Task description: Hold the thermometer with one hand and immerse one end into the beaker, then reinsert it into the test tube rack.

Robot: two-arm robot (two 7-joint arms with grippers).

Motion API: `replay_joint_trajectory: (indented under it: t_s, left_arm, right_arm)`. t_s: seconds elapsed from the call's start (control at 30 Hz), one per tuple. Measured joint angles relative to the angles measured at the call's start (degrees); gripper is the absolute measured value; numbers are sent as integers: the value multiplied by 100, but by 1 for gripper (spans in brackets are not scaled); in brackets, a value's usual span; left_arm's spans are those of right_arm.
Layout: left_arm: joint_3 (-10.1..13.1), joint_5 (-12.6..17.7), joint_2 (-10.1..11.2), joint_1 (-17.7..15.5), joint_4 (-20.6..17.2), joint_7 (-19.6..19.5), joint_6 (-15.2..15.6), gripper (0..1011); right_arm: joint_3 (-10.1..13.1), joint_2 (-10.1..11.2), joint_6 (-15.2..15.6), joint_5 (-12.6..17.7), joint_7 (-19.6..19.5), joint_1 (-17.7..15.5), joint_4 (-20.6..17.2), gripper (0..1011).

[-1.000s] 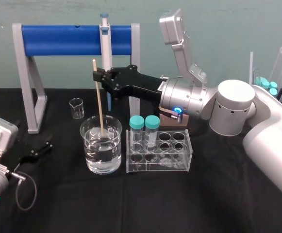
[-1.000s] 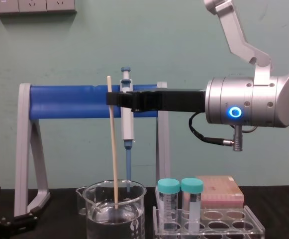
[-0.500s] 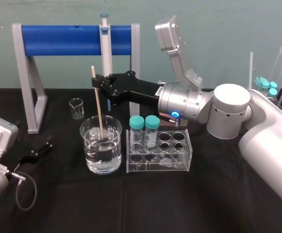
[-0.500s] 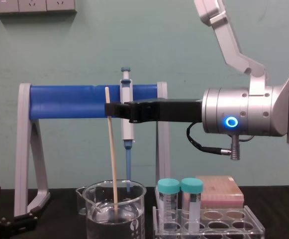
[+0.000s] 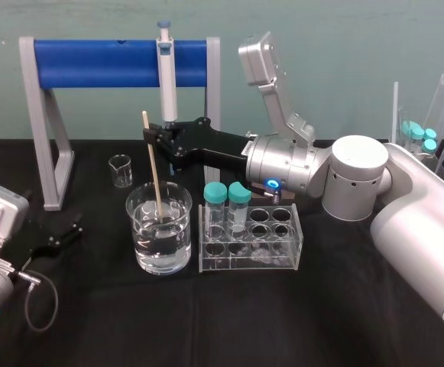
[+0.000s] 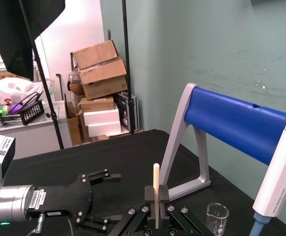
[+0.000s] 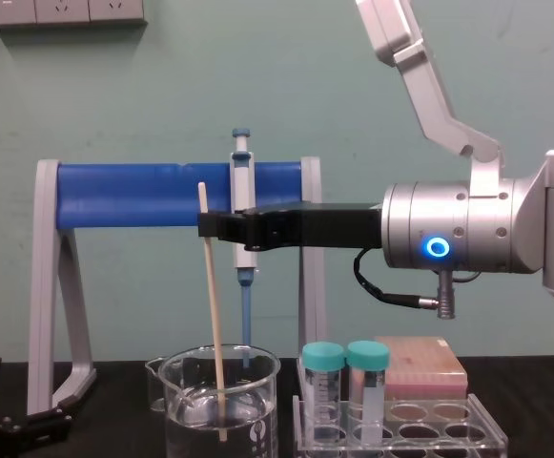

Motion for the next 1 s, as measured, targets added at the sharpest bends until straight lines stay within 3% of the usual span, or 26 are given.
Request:
replay_joint_trajectory:
  t_s: [1.0]
  left_arm:
    - [0,0,0,0,0,0,0,1004]
  right_arm:
    - [-7,-28,76,-126,95,42,118,55]
